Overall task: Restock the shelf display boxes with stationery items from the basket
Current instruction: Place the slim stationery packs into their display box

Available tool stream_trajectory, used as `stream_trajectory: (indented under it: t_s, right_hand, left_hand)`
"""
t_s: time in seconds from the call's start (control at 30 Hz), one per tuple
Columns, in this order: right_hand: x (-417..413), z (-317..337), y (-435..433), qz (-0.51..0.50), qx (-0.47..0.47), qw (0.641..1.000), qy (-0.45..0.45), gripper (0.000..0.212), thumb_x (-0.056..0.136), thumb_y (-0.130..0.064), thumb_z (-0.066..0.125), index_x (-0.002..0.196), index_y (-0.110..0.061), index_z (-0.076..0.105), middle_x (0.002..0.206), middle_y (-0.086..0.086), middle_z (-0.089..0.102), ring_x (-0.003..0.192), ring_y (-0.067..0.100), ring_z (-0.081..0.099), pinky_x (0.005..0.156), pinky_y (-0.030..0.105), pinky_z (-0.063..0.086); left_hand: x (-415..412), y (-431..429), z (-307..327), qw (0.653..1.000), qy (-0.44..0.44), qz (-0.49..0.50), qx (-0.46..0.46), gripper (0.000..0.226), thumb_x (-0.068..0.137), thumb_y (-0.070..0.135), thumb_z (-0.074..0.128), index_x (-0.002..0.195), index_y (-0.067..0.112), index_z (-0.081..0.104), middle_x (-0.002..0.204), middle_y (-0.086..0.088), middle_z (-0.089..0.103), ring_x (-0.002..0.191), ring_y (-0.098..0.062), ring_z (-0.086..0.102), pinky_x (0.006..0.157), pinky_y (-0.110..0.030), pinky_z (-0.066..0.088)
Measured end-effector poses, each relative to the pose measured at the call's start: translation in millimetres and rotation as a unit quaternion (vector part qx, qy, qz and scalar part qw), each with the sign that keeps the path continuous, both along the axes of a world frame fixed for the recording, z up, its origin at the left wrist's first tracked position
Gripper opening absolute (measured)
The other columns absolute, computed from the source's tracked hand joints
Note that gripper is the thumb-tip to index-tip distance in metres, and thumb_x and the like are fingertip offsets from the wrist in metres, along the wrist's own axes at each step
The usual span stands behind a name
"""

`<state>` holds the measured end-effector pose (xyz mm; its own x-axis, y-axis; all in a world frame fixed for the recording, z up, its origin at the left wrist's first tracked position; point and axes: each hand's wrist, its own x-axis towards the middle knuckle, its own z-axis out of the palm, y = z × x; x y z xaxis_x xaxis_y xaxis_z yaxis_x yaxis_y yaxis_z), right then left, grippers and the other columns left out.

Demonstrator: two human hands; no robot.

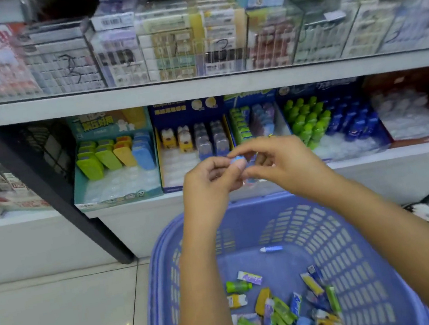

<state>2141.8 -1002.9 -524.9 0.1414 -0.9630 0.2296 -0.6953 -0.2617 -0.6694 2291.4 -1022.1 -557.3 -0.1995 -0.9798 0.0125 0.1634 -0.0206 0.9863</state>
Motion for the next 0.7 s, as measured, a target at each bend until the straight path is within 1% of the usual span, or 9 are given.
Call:
stream_trajectory:
  t_s: [0.03,0.1,0.2,0.27,0.3,0.37,0.47,0.6,0.7]
  right_hand:
    - [-13.3,-0.9,-0.6,-0.028,0.001,0.998,-0.048,0.025,0.08,-0.011,0.072,0.101,-0.025,0.069,0.085,-0.001,0.067,0.062,0.001,0.055,0.063,0.011,0.045]
    - [-39.4,-2.0,-6.9,-0.097,-0.006,0.986,-0.133,0.018,0.084,-0.009,0.068,0.095,-0.022,0.067,0.084,0.007,0.066,0.067,0.007,0.059,0.065,0.018,0.053]
    - [-72.4,-6.9,-23.2,-0.16,0.004,0.983,-0.095,0.013,0.087,-0.009,0.065,0.098,-0.016,0.065,0.085,0.012,0.064,0.078,0.023,0.062,0.076,0.029,0.056]
    - [-84.2,-11.1,-35.0,-0.168,0.019,0.983,-0.073,0.013,0.087,-0.01,0.065,0.099,-0.01,0.066,0.091,0.018,0.065,0.085,0.032,0.064,0.082,0.037,0.055]
    - [-87.2,-13.1,-40.7,-0.168,0.02,0.983,-0.064,0.015,0.086,-0.011,0.066,0.101,-0.007,0.066,0.094,0.018,0.066,0.087,0.032,0.064,0.083,0.037,0.054]
    - [-90.3,-15.6,-51.2,-0.163,0.007,0.987,-0.017,0.019,0.086,-0.012,0.066,0.104,-0.006,0.067,0.097,0.011,0.067,0.086,0.026,0.064,0.077,0.024,0.049]
    - [-91.6,-16.6,-64.9,-0.138,0.004,0.99,0.041,0.019,0.087,-0.015,0.065,0.105,-0.01,0.067,0.095,0.002,0.064,0.082,0.013,0.057,0.066,0.012,0.037]
    - [-93.4,-16.8,-76.9,-0.111,0.043,0.99,0.076,0.018,0.087,-0.018,0.065,0.105,-0.016,0.067,0.091,-0.005,0.06,0.084,0.01,0.056,0.074,0.019,0.041]
    - [-93.7,-18.3,-80.9,-0.106,0.048,0.985,0.124,0.013,0.086,-0.016,0.065,0.099,-0.019,0.063,0.084,-0.006,0.057,0.08,0.009,0.054,0.071,0.018,0.038]
  left_hand:
    - [-11.1,1.9,-2.4,1.0,-0.014,-0.001,-0.016,0.006,0.087,0.016,0.065,0.081,0.016,0.066,0.073,-0.001,0.071,0.069,-0.015,0.069,0.071,-0.025,0.057]
    - [-31.0,4.9,-11.2,0.99,-0.116,0.006,-0.082,0.007,0.091,0.024,0.06,0.091,0.023,0.067,0.086,0.011,0.071,0.081,-0.003,0.065,0.076,-0.018,0.05]
    - [-54.2,9.5,-29.0,0.921,-0.339,-0.05,-0.188,0.035,0.095,0.027,0.053,0.128,0.016,0.056,0.132,0.002,0.057,0.121,-0.009,0.049,0.1,-0.017,0.033]
    - [-63.5,12.3,-39.2,0.88,-0.413,-0.095,-0.215,0.05,0.095,0.024,0.052,0.142,0.011,0.04,0.15,-0.005,0.037,0.141,-0.016,0.027,0.113,-0.02,0.014]
    - [-65.8,13.5,-42.6,0.867,-0.432,-0.1,-0.225,0.054,0.095,0.023,0.052,0.145,0.011,0.035,0.153,-0.005,0.031,0.144,-0.018,0.021,0.115,-0.021,0.008]
    - [-68.0,13.7,-47.7,0.856,-0.448,-0.092,-0.243,0.059,0.094,0.023,0.054,0.147,0.011,0.03,0.154,-0.004,0.028,0.145,-0.018,0.017,0.117,-0.022,0.001]
    - [-67.7,11.7,-49.0,0.852,-0.452,-0.085,-0.25,0.06,0.093,0.024,0.054,0.147,0.011,0.03,0.154,-0.004,0.029,0.144,-0.017,0.018,0.117,-0.021,0.001]
    - [-66.6,9.8,-48.8,0.854,-0.452,-0.097,-0.24,0.059,0.094,0.024,0.053,0.147,0.013,0.03,0.154,-0.002,0.028,0.144,-0.015,0.017,0.118,-0.023,0.006]
    - [-66.7,10.2,-49.7,0.856,-0.45,-0.098,-0.237,0.059,0.095,0.026,0.052,0.147,0.013,0.029,0.155,0.0,0.027,0.144,-0.014,0.016,0.119,-0.024,0.008]
